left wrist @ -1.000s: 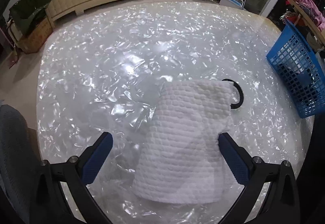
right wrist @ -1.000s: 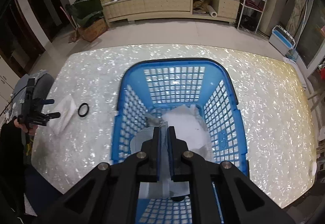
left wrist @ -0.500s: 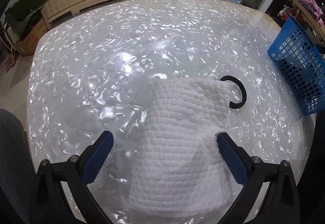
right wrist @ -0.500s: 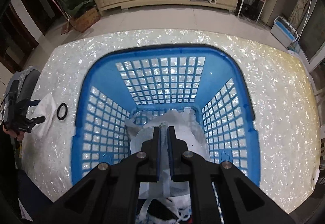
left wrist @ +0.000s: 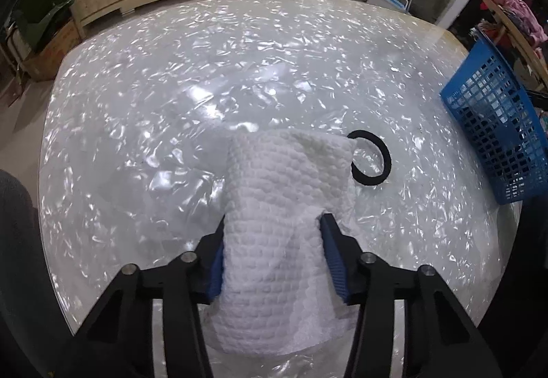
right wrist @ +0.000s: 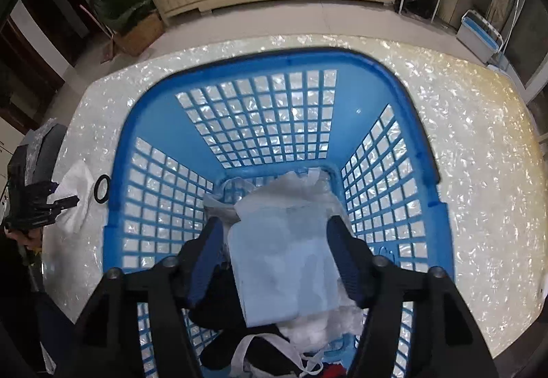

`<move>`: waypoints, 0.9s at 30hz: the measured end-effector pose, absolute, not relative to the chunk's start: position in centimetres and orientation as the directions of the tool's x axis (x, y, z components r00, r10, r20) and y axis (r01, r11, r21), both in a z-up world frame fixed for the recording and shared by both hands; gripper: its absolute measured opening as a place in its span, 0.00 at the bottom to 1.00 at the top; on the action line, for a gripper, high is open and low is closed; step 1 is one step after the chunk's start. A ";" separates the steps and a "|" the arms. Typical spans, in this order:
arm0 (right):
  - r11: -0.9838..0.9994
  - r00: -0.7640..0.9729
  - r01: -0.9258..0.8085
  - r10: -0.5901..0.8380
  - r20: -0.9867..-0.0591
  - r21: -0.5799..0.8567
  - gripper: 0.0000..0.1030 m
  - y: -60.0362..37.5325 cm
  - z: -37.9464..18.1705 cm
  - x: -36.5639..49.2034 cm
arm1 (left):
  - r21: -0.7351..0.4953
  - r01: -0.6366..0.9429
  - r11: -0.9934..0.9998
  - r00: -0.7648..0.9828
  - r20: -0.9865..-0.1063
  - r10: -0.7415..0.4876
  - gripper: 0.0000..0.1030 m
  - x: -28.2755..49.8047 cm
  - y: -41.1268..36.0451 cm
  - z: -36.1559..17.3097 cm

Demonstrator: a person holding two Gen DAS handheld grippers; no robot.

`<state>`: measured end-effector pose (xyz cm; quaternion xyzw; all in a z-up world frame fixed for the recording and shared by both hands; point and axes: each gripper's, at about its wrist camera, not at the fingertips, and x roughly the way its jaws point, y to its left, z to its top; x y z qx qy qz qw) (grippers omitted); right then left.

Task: Organize soft objects
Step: 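Drop the blue cloth into the basket with the right gripper while the left grasps the waffle towel, then carry the white waffle towel with the left gripper into the basket and release it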

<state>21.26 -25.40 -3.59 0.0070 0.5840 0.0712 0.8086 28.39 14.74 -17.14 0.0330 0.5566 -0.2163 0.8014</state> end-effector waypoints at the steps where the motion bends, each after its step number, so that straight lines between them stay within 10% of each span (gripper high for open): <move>1: 0.989 0.316 -0.111 0.124 -0.941 0.093 0.70 -25.5 -3.3 21.0 | -0.185 0.375 0.908 0.290 -0.907 -0.305 0.38 28.3 14.7 -17.1; 9: 0.989 0.372 -0.136 0.109 -0.922 0.062 0.98 -24.8 -0.6 17.5 | -0.151 0.356 0.922 0.329 -0.903 -0.275 0.19 26.8 15.2 -16.0; 27: 0.988 0.385 -0.152 0.067 -0.921 0.008 0.99 -24.8 0.0 13.2 | -0.178 0.323 0.929 0.370 -0.880 -0.297 0.17 21.5 13.8 -11.6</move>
